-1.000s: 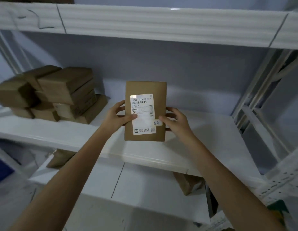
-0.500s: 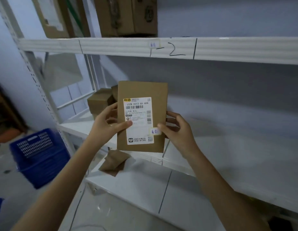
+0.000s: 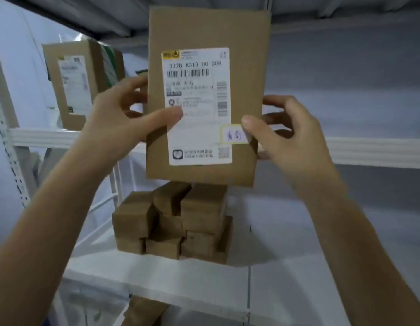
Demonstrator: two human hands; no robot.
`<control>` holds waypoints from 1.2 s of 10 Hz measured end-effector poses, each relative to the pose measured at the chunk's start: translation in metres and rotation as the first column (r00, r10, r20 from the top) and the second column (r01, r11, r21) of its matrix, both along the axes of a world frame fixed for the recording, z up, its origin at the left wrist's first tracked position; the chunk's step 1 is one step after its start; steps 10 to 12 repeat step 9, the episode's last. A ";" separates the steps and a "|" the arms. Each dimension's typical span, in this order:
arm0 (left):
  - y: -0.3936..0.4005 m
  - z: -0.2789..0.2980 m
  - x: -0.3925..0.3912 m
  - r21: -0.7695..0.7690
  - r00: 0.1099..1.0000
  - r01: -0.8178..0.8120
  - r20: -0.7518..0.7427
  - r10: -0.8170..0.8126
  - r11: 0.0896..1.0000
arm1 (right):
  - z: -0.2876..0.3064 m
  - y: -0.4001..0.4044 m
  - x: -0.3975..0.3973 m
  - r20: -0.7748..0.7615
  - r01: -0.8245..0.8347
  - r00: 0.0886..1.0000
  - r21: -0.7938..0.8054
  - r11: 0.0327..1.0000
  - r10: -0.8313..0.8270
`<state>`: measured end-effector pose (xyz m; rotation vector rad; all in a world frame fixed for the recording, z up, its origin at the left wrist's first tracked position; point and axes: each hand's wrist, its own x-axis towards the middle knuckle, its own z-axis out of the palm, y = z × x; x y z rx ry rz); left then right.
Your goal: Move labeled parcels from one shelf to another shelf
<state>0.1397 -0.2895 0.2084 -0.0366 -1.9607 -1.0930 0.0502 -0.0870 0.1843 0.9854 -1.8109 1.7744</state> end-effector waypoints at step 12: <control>-0.062 0.033 -0.172 -0.023 0.961 0.278 0.020 -0.277 0.960 | 0.043 -0.066 -0.107 0.156 0.375 0.913 0.046 0.926 -0.377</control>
